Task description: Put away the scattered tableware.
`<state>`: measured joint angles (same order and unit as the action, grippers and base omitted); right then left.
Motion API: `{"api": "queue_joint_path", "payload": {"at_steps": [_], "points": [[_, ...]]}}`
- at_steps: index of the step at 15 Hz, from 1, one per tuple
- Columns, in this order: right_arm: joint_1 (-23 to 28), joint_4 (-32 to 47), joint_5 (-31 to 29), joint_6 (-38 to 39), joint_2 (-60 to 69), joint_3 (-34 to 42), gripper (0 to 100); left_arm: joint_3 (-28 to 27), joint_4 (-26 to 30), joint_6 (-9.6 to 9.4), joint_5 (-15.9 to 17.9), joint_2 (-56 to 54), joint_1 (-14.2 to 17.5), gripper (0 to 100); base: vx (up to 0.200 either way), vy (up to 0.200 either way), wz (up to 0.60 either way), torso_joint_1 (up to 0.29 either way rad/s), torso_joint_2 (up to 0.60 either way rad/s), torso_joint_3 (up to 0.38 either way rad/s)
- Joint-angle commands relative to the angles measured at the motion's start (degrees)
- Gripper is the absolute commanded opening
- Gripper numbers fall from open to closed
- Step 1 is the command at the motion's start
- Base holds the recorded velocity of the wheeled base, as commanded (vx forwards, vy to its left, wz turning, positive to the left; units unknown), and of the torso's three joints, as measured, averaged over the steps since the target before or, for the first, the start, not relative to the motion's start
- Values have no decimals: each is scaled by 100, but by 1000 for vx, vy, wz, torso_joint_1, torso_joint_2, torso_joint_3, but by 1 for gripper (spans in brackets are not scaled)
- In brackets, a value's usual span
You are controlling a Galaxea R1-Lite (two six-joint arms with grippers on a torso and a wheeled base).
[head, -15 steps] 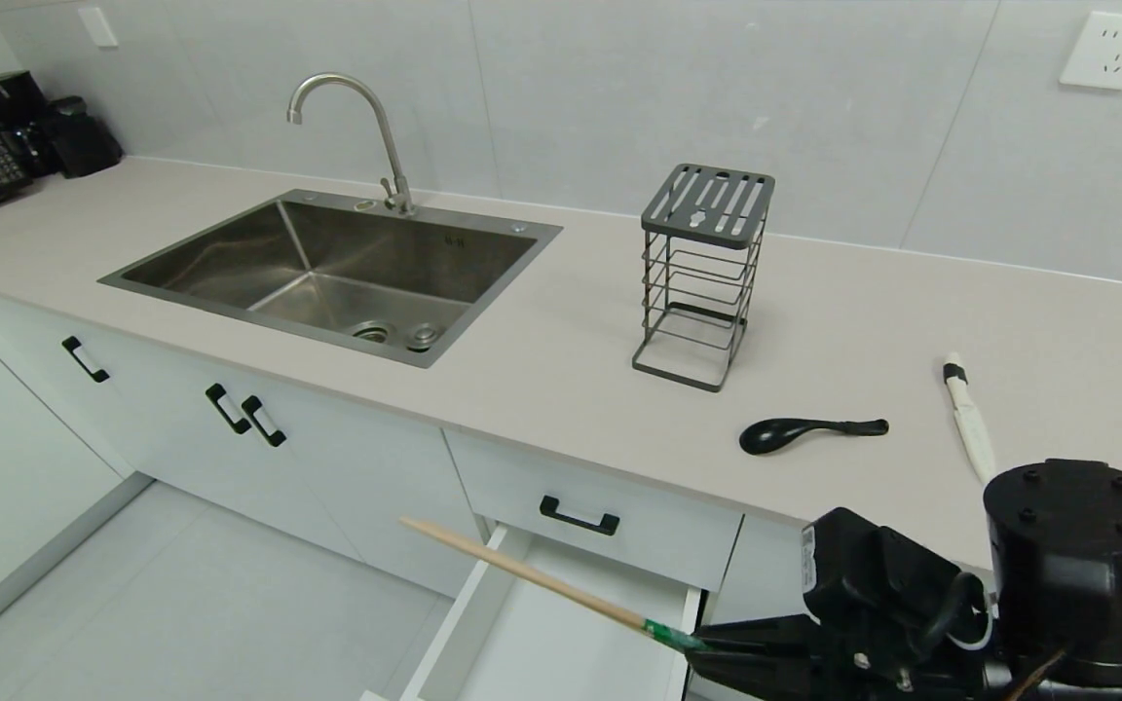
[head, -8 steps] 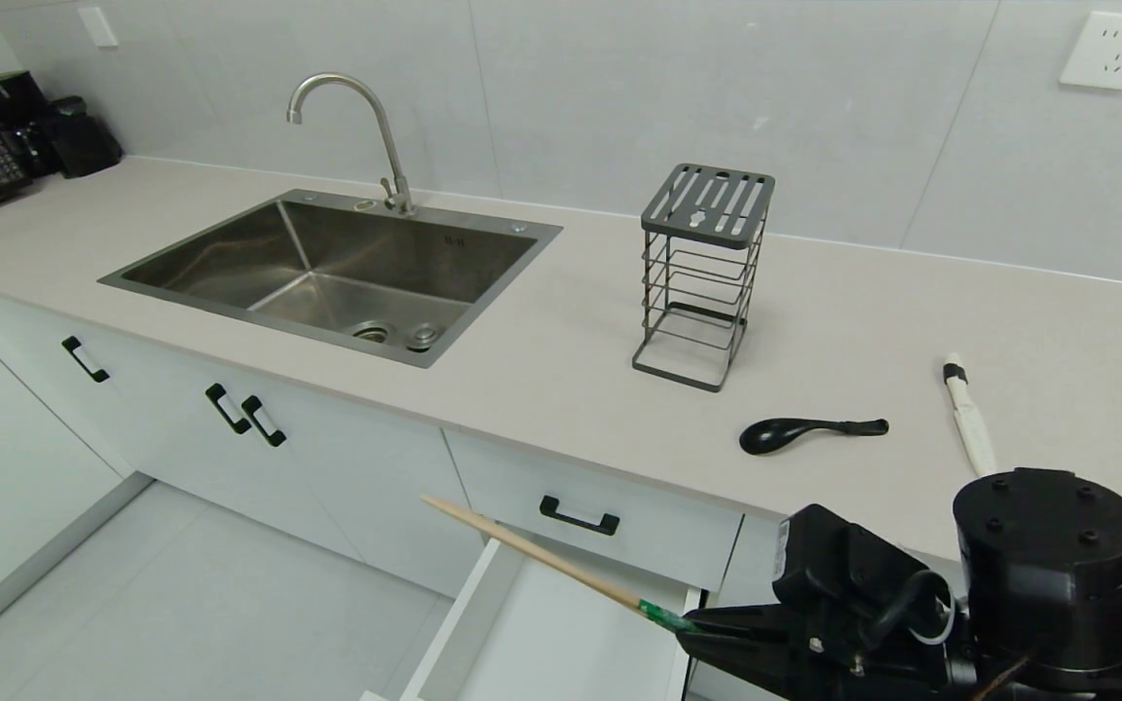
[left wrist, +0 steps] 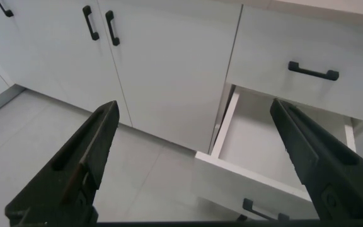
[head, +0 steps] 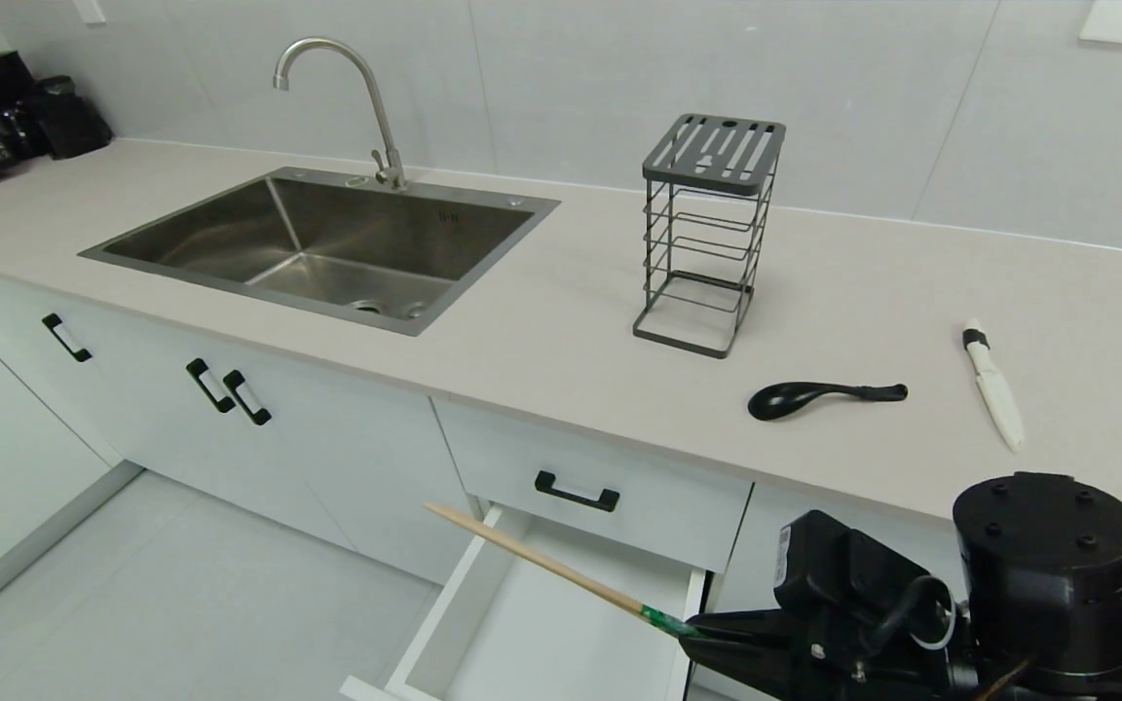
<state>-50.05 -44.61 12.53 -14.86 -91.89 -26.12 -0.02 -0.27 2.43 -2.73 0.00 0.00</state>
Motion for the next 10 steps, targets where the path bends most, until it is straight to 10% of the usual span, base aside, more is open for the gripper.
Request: {"api": "queue_joint_path", "payload": {"at_steps": [1,10], "points": [[-13,-4,12,1,-13,-15,0,2,0,4,1,0,0,100,0,0,0,-261,515,251],[-268,-13,12,18,-13,-95,0,2,0,4,-8,0,0,100,0,0,0,-255,493,233]]}}
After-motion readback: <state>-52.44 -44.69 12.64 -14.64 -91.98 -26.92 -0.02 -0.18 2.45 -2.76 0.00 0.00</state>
